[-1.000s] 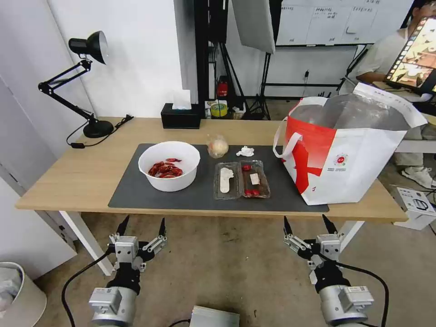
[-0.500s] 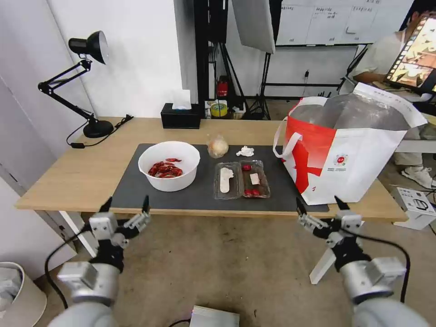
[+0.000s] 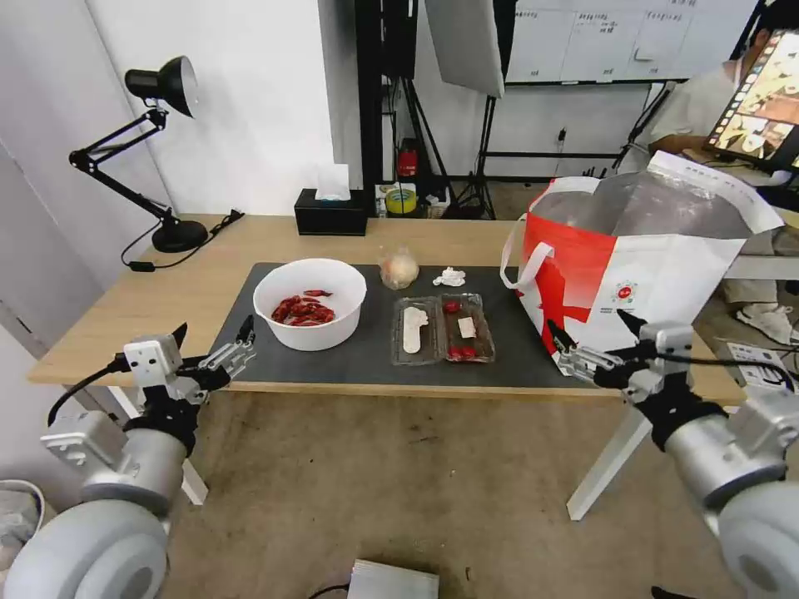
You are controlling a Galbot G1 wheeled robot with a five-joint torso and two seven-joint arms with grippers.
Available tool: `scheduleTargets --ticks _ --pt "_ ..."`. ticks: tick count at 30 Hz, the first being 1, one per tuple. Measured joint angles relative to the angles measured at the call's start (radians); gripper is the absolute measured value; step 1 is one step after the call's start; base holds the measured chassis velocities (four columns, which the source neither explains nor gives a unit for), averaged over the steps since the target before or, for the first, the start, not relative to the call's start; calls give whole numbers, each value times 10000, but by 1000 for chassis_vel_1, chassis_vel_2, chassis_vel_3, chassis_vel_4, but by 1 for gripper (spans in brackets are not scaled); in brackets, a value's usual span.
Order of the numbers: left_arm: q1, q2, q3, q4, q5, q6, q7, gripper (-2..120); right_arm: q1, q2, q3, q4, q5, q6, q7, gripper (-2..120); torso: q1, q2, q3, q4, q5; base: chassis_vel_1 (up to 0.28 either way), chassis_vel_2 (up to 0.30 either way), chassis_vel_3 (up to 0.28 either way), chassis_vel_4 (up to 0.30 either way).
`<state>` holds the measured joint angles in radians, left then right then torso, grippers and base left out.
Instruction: Pick up the trash from the table and place it into the takeout bag.
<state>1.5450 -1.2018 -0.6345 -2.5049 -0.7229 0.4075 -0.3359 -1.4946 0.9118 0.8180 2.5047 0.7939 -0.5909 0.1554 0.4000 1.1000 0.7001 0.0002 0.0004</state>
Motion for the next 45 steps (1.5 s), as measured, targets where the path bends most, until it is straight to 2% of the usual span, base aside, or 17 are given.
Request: scheduleTargets --ticks 4,14,18,21,22,25,37,41,44,45 --pt "17 -38 185 10 -227 29 -35 100 -26 -259 136 0 231 -345 -9 100 0 -1 0 -1 -3 0 0 0 0" --pt "-164 -31 698 30 -941 375 -322 100 -205 -67 116 -21 -183 -465 -257 100 0 0 -1 -2 -4 0 0 0 0" --pt "-379 -44 1217 49 -1054 435 -409 100 -225 -16 73 -28 -348 -419 -366 100 0 0 -1 -1 -3 0 0 0 0" --pt "-712 -83 1932 360 -1187 439 -523 100 -364 24 120 -39 -479 -372 -401 100 0 0 -1 -3 -5 0 0 0 0" --pt "-712 -83 1932 360 -1187 439 -523 100 -364 24 120 -39 -479 -372 -401 100 0 0 -1 -3 -5 0 0 0 0" --pt "-1224 -155 2769 878 -1489 409 -821 100 -516 146 155 -196 -714 -227 -490 100 0 0 0 -4 -5 0 0 0 0" --pt "-1992 -622 4198 1845 -1651 168 -1193 100 -521 477 101 -1150 -1029 313 -648 100 0 -1 0 -1 -2 0 0 0 0" --pt "-2351 -871 4756 2048 -2114 24 -1855 100 -503 633 76 -1411 -1139 480 -647 100 0 0 0 -2 -2 0 0 0 0" --pt "-2855 -1210 5331 2534 -2397 -175 -2388 100 -523 909 55 -1586 -1220 592 -642 100 0 0 0 -2 -2 0 0 0 0" --pt "-2855 -1210 5331 2534 -2397 -175 -2388 100 -523 909 55 -1586 -1220 592 -642 100 0 0 0 -2 -2 0 0 0 0"
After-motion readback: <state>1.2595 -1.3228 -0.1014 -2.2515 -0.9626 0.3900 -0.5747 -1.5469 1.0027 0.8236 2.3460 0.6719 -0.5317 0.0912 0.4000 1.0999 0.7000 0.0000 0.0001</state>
